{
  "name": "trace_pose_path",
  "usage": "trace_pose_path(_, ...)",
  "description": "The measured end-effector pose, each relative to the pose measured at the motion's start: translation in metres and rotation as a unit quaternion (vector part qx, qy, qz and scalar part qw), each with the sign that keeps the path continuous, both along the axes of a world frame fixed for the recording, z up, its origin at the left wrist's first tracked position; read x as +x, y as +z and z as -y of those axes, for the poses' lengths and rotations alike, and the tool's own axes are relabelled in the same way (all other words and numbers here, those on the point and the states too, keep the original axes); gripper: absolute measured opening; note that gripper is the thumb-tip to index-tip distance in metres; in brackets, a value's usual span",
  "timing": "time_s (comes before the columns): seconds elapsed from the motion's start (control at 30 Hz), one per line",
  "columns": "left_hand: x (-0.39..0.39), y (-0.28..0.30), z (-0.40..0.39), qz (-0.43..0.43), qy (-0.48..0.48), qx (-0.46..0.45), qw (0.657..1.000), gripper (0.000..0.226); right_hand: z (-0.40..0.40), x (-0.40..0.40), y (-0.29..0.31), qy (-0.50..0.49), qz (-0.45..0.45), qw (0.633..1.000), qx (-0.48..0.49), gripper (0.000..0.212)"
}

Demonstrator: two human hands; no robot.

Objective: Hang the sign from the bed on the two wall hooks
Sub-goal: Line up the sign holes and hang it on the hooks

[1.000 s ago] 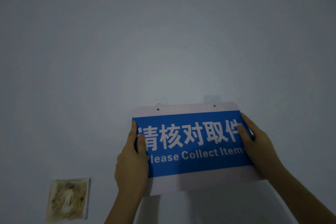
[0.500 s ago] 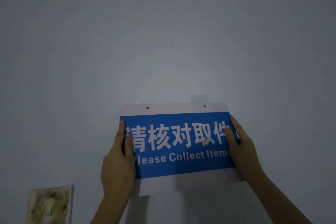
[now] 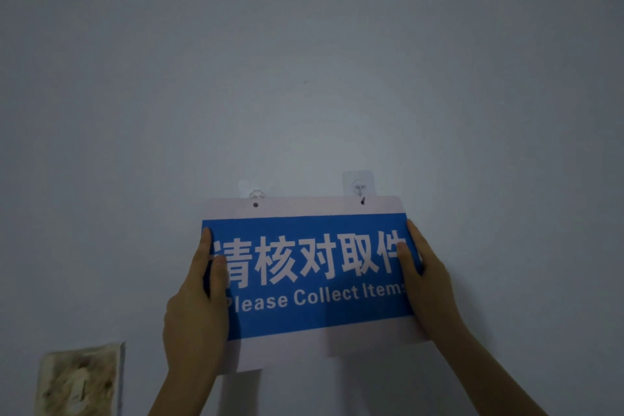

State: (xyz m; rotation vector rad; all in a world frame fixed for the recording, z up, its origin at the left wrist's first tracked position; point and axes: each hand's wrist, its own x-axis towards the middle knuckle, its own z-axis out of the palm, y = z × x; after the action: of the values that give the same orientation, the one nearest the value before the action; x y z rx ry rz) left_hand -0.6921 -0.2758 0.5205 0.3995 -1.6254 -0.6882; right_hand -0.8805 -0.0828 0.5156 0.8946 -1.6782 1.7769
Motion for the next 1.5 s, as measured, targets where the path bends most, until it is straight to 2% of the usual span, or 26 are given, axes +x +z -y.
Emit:
trace_pose_path(0.6,-0.009,-0.013,-0.003,0.02,-0.013,0.018,1.0,0.044,-0.004,-0.007,0.002,-0.059,-0.017,0.997,0.047,0.05)
trace_pose_path(0.77,-0.006,-0.014,-0.002,0.069,0.032,0.015,0.997,0.042,0.001,-0.005,-0.001,-0.083,-0.018,0.995,0.047,0.051)
trace_pose_path(0.9,-0.006,-0.015,0.002,0.134,0.075,-0.01,0.988,0.046,0.004,-0.005,-0.003,-0.129,-0.006,0.988,0.082,0.053)
trace_pose_path(1.17,-0.01,-0.013,0.008,0.22,0.133,-0.054,0.965,0.057,-0.005,-0.005,-0.005,-0.25,-0.019,0.942,0.221,0.062)
trace_pose_path(1.4,-0.015,-0.013,0.005,0.267,0.236,-0.081,0.931,0.065,-0.003,-0.01,-0.015,-0.298,-0.082,0.918,0.246,0.069)
trace_pose_path(1.5,-0.014,-0.014,0.006,0.25,0.244,-0.104,0.931,0.062,-0.001,-0.01,-0.016,-0.295,-0.087,0.921,0.238,0.068)
